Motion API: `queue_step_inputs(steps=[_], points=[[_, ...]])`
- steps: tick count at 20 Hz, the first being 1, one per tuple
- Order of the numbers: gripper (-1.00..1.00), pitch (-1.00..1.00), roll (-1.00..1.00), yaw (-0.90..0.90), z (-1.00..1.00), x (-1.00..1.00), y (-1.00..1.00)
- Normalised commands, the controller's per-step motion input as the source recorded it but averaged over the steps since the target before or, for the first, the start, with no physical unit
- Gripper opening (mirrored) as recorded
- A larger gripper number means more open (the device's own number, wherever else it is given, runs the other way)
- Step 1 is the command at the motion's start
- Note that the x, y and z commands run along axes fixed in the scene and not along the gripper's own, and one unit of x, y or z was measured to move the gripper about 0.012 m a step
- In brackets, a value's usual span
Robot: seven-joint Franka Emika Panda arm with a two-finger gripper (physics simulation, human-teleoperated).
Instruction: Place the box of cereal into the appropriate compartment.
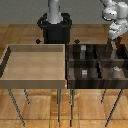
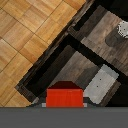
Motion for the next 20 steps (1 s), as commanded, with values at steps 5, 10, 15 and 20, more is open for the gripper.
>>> queue_step_inputs(steps=[5,10,15,20], points=[[-1.00,0.00,0.00,0.00,-1.00,0.00,0.00],[-1.00,0.00,0.00,0.00,-0.24,0.60,0.00],[-1.00,0.00,0.00,0.00,-0.60,0.00,0.00],[-1.00,0.00,0.00,0.00,-1.00,0.00,0.00]])
